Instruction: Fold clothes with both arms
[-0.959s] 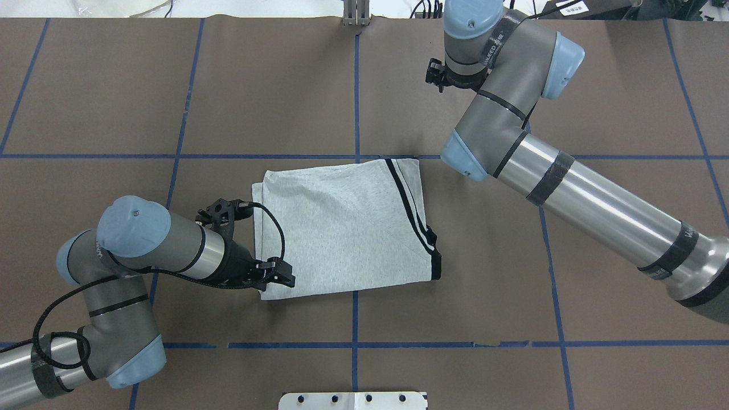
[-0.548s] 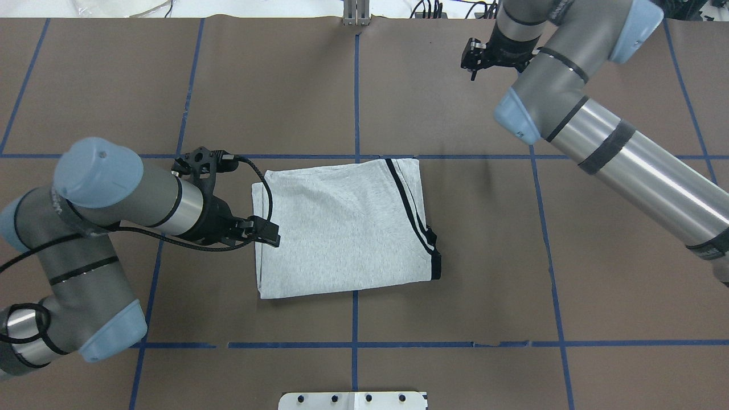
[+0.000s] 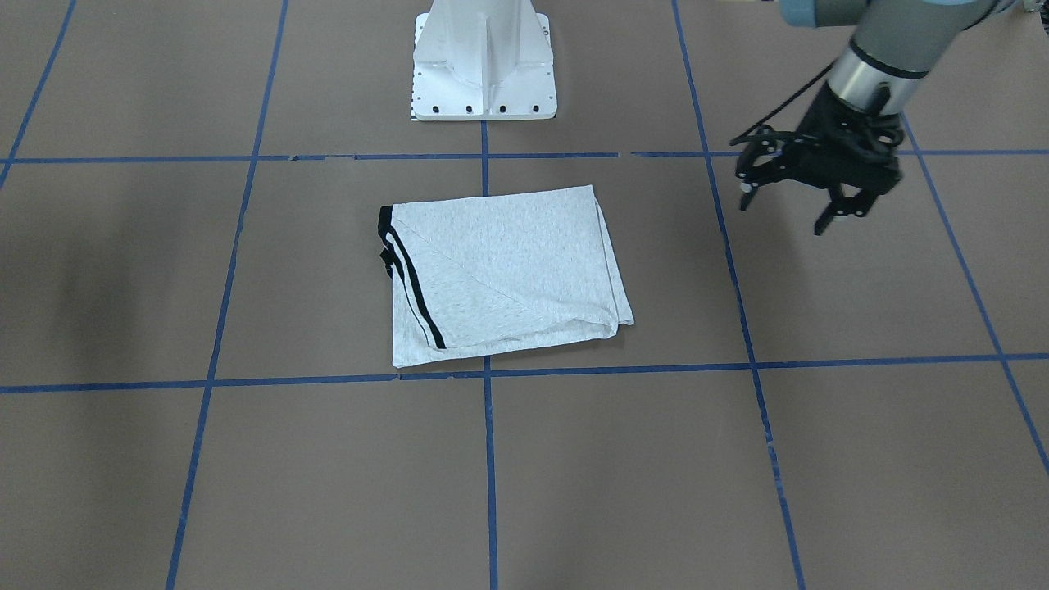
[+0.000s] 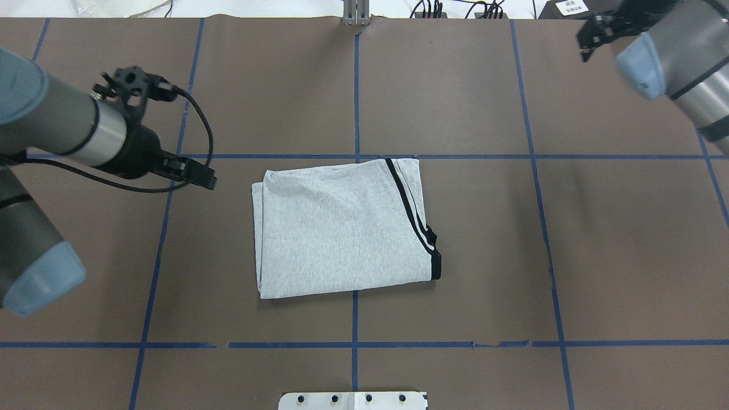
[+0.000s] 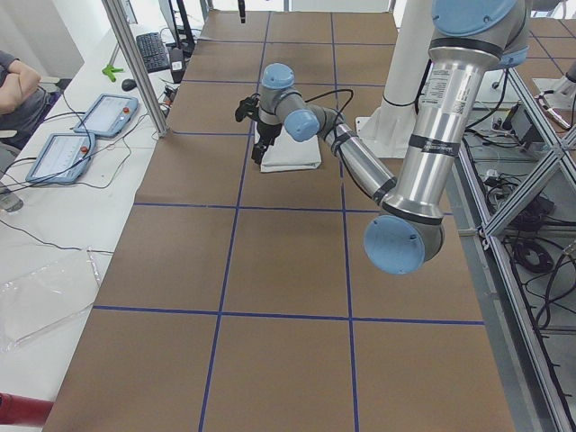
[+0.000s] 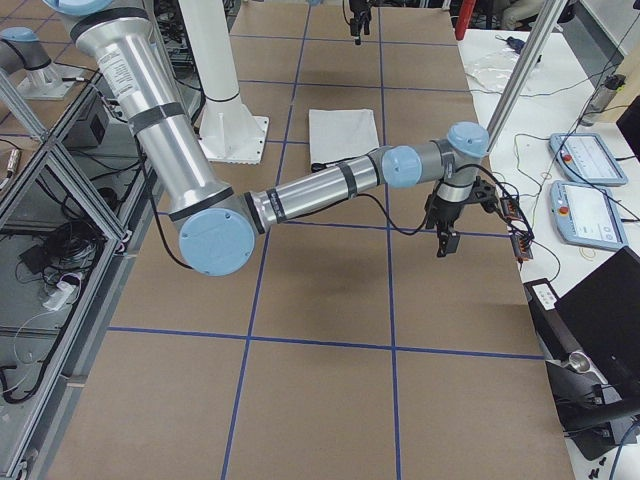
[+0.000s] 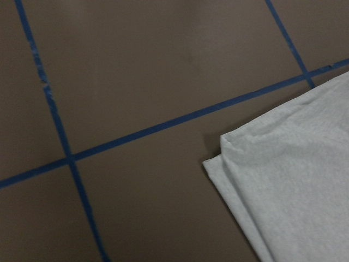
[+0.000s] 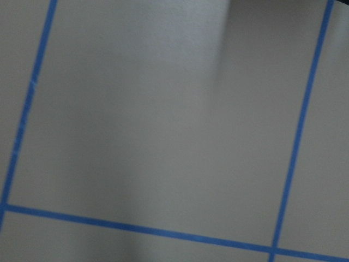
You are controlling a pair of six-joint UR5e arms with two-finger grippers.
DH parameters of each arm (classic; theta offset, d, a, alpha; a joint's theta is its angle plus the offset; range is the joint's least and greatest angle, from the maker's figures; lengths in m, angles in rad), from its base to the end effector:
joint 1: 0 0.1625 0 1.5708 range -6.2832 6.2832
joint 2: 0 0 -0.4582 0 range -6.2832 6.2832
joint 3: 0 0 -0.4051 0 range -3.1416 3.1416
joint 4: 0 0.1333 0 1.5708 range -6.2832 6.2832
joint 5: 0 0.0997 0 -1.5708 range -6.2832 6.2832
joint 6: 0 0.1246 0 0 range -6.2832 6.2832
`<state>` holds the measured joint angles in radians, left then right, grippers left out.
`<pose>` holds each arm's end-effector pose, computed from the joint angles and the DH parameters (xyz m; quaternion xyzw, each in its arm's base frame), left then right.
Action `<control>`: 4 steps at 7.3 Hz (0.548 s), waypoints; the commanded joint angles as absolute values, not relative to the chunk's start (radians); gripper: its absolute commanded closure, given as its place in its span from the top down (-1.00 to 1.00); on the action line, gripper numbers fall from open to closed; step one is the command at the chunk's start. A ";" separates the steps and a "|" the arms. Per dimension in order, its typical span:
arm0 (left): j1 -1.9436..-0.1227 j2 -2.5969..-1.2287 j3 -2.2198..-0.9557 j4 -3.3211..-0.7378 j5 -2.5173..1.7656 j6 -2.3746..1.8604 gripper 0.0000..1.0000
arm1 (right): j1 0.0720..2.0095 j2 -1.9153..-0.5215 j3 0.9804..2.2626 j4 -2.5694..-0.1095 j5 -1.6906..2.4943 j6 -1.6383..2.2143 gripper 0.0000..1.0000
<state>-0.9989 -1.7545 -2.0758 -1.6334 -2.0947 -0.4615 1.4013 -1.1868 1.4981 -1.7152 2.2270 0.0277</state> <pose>0.2342 -0.4950 0.3663 0.1891 0.3845 0.1444 0.8919 -0.0569 -0.6720 0.5440 0.0469 -0.3273 -0.0936 0.9391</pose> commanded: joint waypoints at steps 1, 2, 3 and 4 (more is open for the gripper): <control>-1.203 -1.642 -2.031 -1.625 -2.245 -0.150 1.00 | 1.549 -1.419 1.538 -1.641 2.282 -0.184 1.00; -1.306 -1.555 -1.984 -1.638 -2.288 -0.026 1.00 | 1.565 -1.496 1.584 -1.606 2.281 -0.176 1.00; -1.384 -1.501 -1.926 -1.655 -2.289 0.139 1.00 | 1.574 -1.544 1.627 -1.611 2.283 -0.161 1.00; -1.473 -1.497 -1.896 -1.638 -2.286 0.179 1.00 | 1.574 -1.575 1.682 -1.614 2.281 -0.085 1.00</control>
